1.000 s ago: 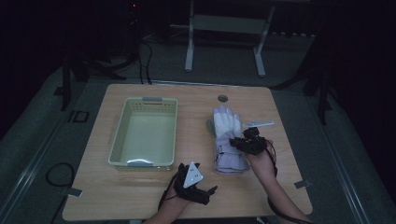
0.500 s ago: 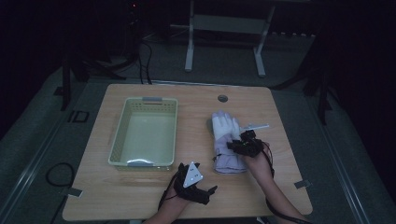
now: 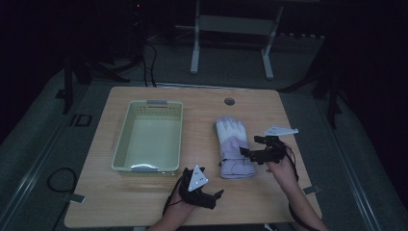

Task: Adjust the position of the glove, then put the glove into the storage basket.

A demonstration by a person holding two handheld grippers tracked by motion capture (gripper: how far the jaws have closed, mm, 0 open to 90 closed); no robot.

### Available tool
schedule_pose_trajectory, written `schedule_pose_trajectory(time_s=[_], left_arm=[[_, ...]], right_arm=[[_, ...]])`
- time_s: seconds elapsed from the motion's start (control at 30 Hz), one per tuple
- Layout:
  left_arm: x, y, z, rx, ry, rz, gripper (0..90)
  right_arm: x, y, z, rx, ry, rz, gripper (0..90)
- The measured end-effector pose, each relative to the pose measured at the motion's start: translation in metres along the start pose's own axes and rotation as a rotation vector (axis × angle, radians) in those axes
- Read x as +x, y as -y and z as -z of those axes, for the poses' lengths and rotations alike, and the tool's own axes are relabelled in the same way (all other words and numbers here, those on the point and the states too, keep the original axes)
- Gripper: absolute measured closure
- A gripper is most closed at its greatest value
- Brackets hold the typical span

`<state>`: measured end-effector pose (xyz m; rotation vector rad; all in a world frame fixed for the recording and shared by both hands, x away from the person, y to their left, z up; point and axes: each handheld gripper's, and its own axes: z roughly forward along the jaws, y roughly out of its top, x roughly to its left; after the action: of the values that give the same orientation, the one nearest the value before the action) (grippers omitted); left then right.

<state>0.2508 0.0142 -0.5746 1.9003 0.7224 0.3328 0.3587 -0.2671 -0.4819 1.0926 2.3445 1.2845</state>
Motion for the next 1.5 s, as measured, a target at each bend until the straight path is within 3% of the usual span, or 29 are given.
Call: schedule_pose_trajectory(time_s=[0.13,0.23,0.33,0.4,0.5,0.57,0.67,0.7,0.73,0.8,0.87,1.03,1.07,1.1,1.13,1.3,1.4,1.5], left_arm=[[0.0,-0.001,-0.002,0.028,0.029,0.002,1.0],[-0.002,-0.004,-0.002,0.039,0.034,-0.027,1.0],[-0.007,-0.014,0.0,0.023,-0.011,-0.086,1.0],[-0.008,-0.021,0.002,0.02,-0.038,-0.091,1.0],[-0.006,-0.031,0.005,-0.01,-0.019,-0.04,1.0],[-0.004,-0.039,0.004,-0.005,0.002,-0.012,1.0],[-0.002,-0.055,0.003,0.02,0.043,0.06,1.1],[-0.002,-0.062,0.003,0.016,0.045,0.064,1.1],[-0.002,-0.069,0.002,0.01,0.03,0.058,1.1],[0.001,-0.083,-0.002,0.019,0.004,0.045,1.0],[0.008,-0.097,-0.009,0.028,-0.016,0.048,1.1],[0.034,-0.12,-0.031,0.072,-0.068,0.113,1.4],[0.037,-0.122,-0.034,0.068,-0.09,0.123,8.6],[0.04,-0.123,-0.038,0.06,-0.122,0.123,16.5],[0.043,-0.124,-0.042,0.068,-0.139,0.119,16.0],[0.059,-0.118,-0.068,0.174,-0.162,0.198,17.8],[0.067,-0.106,-0.078,0.226,-0.15,0.271,17.8],[0.071,-0.092,-0.086,0.28,-0.106,0.333,17.8]], right_arm=[[-0.009,0.001,0.011,-0.05,-0.003,0.055,15.0],[-0.013,0.002,0.018,-0.031,-0.007,0.052,15.2],[-0.019,0.004,0.024,-0.006,-0.015,0.028,13.9],[-0.022,0.005,0.027,-0.001,0.005,0.032,14.1],[-0.025,0.005,0.033,-0.002,0.029,0.068,14.6],[-0.029,0.005,0.035,-0.009,0.014,0.053,14.5],[-0.033,0.004,0.037,-0.022,0.007,0.042,12.5],[-0.033,0.003,0.037,-0.025,0.009,0.045,11.8],[-0.033,0.003,0.036,-0.045,0.036,0.052,11.8],[-0.031,0.002,0.035,-0.049,0.011,0.065,11.0],[-0.027,0.0,0.031,-0.043,0.02,0.088,11.5],[-0.026,-0.006,0.017,-0.03,0.024,0.1,24.4],[-0.026,-0.006,0.013,-0.025,0.019,0.104,27.1],[-0.026,-0.006,0.009,-0.028,0.026,0.108,29.4],[-0.026,-0.005,0.004,-0.017,0.028,0.108,31.3],[-0.03,0.003,-0.016,0.03,0.052,0.097,33.8],[-0.032,0.011,-0.023,0.057,0.041,0.076,33.8],[-0.031,0.02,-0.03,0.086,0.029,0.074,33.9]])
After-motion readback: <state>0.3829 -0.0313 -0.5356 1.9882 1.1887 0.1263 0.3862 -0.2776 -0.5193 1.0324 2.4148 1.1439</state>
